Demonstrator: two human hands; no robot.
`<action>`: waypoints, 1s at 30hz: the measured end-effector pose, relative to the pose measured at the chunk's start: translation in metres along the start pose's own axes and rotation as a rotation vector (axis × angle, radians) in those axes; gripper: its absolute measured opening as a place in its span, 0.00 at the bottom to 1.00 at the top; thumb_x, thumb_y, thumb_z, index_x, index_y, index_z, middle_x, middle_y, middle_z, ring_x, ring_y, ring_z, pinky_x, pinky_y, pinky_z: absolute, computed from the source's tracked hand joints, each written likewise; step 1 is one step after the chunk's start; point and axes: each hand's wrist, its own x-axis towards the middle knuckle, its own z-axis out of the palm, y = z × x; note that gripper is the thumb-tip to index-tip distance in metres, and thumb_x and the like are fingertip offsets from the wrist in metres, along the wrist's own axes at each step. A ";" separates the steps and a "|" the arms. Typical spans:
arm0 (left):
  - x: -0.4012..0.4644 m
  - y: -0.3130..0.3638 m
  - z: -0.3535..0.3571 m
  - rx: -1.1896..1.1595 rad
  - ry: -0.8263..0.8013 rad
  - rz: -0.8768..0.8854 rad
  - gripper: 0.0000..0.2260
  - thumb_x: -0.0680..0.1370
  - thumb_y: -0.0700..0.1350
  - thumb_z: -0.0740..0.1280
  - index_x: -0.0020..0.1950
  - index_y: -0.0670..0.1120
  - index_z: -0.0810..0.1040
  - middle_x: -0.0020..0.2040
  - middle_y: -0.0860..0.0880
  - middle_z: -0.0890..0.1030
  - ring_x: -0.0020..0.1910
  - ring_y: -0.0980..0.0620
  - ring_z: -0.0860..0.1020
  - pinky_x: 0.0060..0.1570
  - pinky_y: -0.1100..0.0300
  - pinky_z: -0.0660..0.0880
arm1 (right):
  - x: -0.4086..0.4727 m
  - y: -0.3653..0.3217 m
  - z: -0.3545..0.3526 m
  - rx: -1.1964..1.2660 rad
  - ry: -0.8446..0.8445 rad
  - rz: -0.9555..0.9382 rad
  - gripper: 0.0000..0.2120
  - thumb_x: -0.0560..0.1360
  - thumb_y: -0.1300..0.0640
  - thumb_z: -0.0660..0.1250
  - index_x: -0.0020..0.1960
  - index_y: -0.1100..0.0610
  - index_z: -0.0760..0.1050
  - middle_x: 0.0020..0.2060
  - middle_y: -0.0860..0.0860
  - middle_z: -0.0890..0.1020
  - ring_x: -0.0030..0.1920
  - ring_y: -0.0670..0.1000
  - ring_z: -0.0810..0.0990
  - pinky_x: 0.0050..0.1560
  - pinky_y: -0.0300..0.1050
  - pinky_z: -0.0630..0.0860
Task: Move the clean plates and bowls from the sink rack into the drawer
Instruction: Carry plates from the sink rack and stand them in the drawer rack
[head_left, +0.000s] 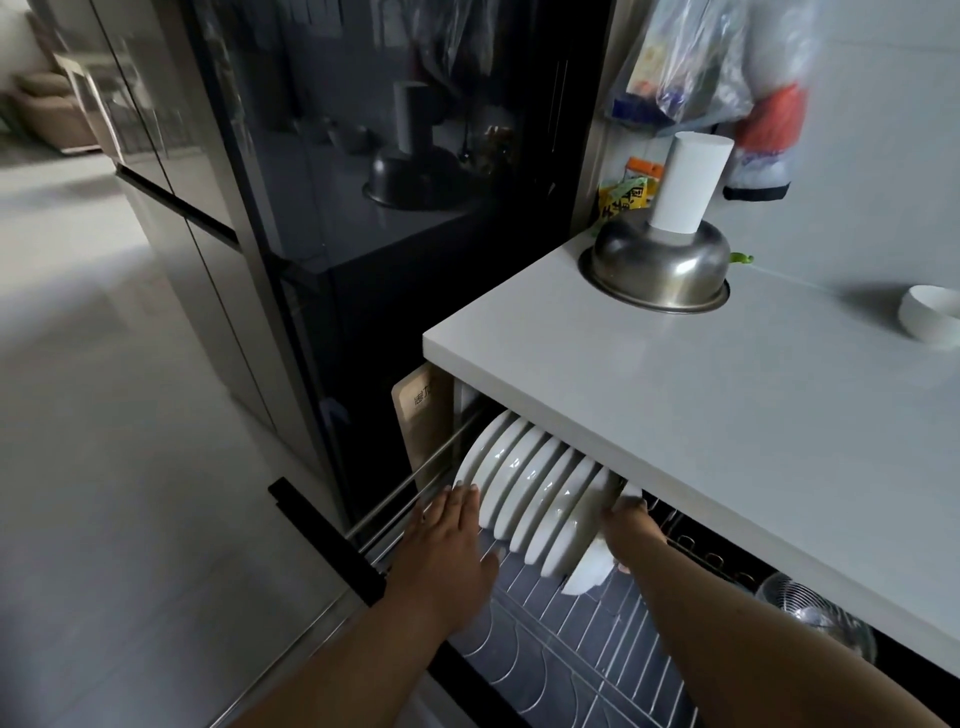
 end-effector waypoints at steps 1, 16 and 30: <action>0.000 0.000 0.000 -0.003 -0.002 -0.001 0.33 0.81 0.61 0.49 0.79 0.46 0.40 0.80 0.47 0.43 0.78 0.49 0.42 0.76 0.48 0.44 | 0.002 0.000 0.001 0.057 -0.023 0.044 0.21 0.80 0.55 0.56 0.70 0.65 0.64 0.63 0.63 0.74 0.54 0.58 0.75 0.45 0.42 0.72; -0.003 0.004 -0.008 -0.007 -0.020 -0.035 0.28 0.80 0.56 0.55 0.76 0.44 0.54 0.74 0.45 0.66 0.69 0.44 0.67 0.69 0.50 0.61 | -0.023 -0.017 -0.007 -0.240 -0.069 -0.039 0.27 0.78 0.49 0.57 0.72 0.62 0.58 0.67 0.61 0.71 0.65 0.60 0.72 0.61 0.48 0.70; -0.023 0.055 -0.067 -0.147 0.012 -0.032 0.22 0.81 0.53 0.57 0.73 0.46 0.58 0.55 0.46 0.80 0.52 0.45 0.79 0.48 0.54 0.74 | -0.088 -0.052 -0.076 0.005 -0.132 -0.361 0.16 0.79 0.51 0.61 0.33 0.55 0.69 0.30 0.51 0.73 0.34 0.52 0.73 0.41 0.44 0.71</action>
